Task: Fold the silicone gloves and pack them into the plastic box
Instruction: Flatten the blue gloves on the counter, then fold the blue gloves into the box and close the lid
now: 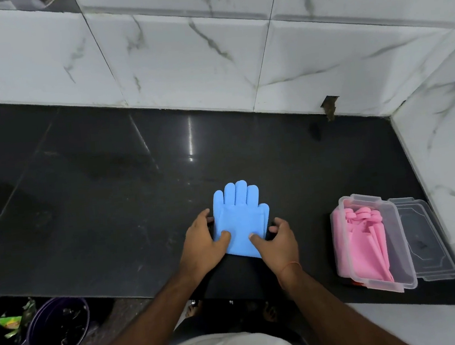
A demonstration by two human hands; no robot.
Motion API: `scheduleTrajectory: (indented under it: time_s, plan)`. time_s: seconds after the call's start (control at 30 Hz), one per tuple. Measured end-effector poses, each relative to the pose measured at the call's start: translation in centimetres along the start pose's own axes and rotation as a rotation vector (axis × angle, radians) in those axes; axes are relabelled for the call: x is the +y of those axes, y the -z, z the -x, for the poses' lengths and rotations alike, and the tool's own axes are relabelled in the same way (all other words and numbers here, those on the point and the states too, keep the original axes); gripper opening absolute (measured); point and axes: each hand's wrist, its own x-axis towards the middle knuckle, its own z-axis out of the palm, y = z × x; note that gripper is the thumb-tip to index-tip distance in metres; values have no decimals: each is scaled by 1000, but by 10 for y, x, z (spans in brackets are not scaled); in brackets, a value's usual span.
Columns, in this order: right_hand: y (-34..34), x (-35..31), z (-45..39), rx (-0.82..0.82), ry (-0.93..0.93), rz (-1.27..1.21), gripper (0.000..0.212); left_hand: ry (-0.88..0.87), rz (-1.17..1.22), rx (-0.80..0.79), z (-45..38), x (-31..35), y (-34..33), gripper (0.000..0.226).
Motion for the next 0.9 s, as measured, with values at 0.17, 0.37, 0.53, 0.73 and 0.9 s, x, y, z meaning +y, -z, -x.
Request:
scheduleTrajectory:
  time_s: [0.17, 0.37, 0.53, 0.73, 0.9]
  plan:
    - [-2, -16, -12, -140, -189, -180, 72, 168, 175, -66, -18, 12, 2, 83]
    - [4, -19, -16, -323, -203, -376, 19, 177, 443, -237, -25, 15, 14, 31]
    - [23, -19, -11, -330, -70, -430, 25, 65, 608, -221, -24, 23, 11, 43]
    - [79, -23, -17, -223, 133, -462, 35, -113, 759, -335, -23, 70, -11, 60]
    - [158, -7, -19, -118, 182, -480, 48, -91, 748, -439, -17, 124, -57, 57]
